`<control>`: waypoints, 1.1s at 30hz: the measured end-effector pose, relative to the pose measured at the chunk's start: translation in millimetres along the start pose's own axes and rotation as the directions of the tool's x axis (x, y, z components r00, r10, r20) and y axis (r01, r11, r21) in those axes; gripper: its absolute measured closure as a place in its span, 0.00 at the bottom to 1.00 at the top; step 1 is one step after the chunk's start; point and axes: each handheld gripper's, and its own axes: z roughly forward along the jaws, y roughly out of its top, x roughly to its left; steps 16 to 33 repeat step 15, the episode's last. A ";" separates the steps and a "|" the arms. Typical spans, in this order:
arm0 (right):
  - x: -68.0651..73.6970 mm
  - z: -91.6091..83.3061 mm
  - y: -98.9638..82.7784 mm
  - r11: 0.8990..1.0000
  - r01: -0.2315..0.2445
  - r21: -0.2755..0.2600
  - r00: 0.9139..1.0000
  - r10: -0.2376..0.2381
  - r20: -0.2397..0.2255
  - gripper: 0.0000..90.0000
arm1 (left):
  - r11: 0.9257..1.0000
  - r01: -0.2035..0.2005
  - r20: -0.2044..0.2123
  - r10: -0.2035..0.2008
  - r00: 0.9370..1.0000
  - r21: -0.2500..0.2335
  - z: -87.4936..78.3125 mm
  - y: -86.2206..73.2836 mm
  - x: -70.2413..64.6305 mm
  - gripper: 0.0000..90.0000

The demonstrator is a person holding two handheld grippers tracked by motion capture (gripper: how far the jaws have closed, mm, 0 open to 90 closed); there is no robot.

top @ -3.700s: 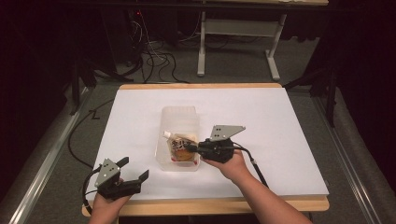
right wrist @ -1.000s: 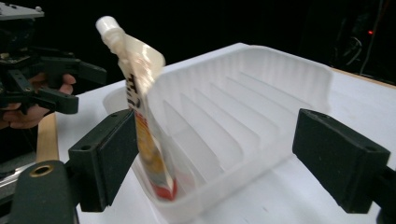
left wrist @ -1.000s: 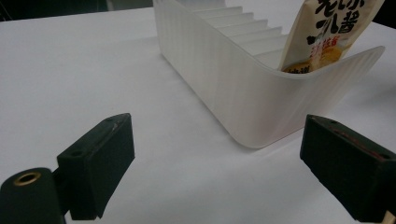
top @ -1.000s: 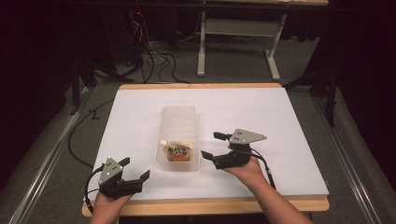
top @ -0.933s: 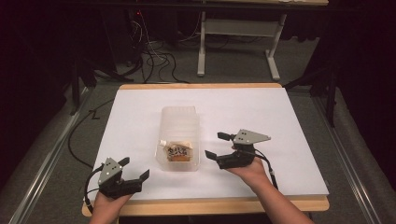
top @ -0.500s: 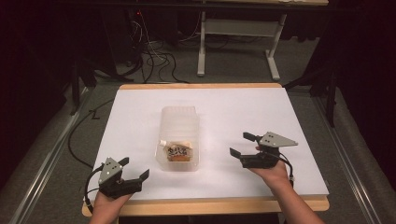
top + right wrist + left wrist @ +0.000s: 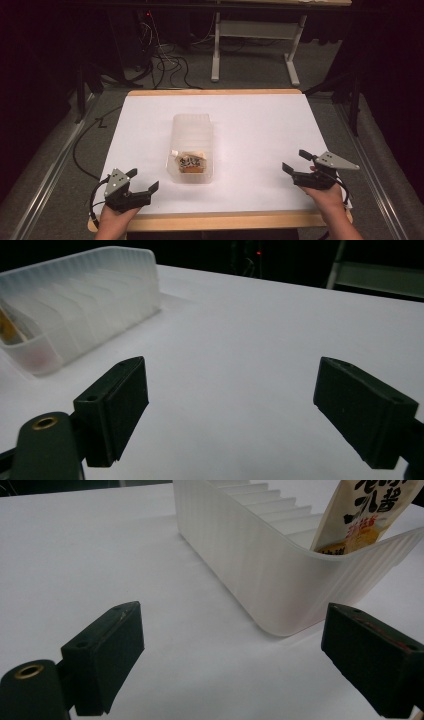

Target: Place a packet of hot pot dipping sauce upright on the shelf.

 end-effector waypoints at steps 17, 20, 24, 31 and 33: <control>-13.3 -5.2 -28.1 0.999 -0.027 0.029 0.999 0.026 0.030 0.17 | 0.999 -0.026 0.007 0.026 1.000 0.029 6.7 0.6 -6.0 0.11; -13.3 -5.2 -28.1 0.999 -0.027 0.029 0.999 0.026 0.030 0.17 | 0.999 -0.026 0.007 0.026 1.000 0.029 6.7 0.6 -6.0 0.11; -13.3 -5.2 -28.1 0.999 -0.027 0.029 0.999 0.026 0.030 0.17 | 0.999 -0.026 0.007 0.026 1.000 0.029 6.7 0.6 -6.0 0.11; -13.3 -5.2 -28.1 0.999 -0.027 0.029 0.999 0.026 0.030 0.17 | 0.999 -0.026 0.007 0.026 1.000 0.029 6.7 0.6 -6.0 0.11; -13.3 -5.2 -28.1 0.999 -0.027 0.029 0.999 0.026 0.030 0.17 | 0.999 -0.026 0.007 0.026 1.000 0.029 6.7 0.6 -6.0 0.11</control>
